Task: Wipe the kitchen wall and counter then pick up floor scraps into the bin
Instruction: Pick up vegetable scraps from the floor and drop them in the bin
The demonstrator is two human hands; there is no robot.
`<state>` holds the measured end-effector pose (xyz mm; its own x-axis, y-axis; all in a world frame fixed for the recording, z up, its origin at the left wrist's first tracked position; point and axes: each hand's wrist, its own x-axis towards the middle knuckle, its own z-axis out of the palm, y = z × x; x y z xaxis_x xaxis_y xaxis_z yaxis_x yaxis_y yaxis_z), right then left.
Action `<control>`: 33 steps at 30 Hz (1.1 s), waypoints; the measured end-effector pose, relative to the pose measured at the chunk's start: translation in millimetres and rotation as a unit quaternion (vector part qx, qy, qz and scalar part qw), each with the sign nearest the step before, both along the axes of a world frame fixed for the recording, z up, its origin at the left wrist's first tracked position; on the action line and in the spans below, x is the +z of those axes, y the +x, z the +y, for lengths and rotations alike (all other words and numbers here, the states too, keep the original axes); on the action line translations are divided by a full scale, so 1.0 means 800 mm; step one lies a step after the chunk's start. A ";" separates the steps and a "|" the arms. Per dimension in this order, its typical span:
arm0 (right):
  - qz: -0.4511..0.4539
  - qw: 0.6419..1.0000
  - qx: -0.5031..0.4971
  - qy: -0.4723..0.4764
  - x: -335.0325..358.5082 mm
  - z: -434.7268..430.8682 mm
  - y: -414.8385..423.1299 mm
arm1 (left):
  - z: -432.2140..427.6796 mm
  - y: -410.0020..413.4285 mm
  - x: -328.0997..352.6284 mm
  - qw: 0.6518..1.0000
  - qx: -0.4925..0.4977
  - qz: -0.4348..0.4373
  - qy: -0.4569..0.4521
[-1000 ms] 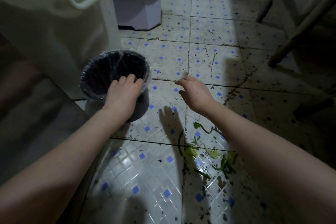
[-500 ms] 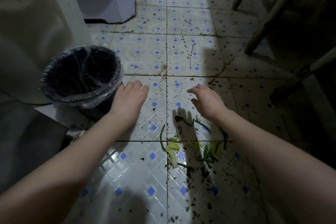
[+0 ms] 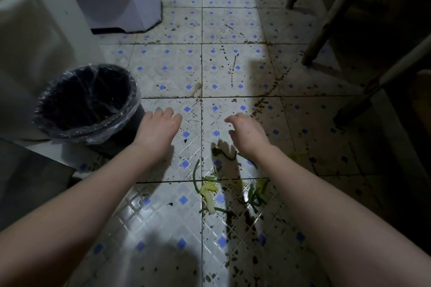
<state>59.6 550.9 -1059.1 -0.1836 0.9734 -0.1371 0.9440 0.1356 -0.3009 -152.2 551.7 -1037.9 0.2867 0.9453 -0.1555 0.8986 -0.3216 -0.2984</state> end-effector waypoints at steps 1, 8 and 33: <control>0.010 1.000 -0.008 -0.001 0.004 0.000 0.001 | 0.000 0.005 0.005 1.000 -0.002 0.007 -0.005; 0.018 0.999 -0.015 -0.023 0.022 0.015 0.013 | 0.022 -0.006 0.047 0.992 -0.093 0.086 0.025; 0.087 0.980 -0.169 -0.053 -0.108 0.099 0.039 | 0.256 0.036 -0.156 0.991 -0.003 -0.024 -0.132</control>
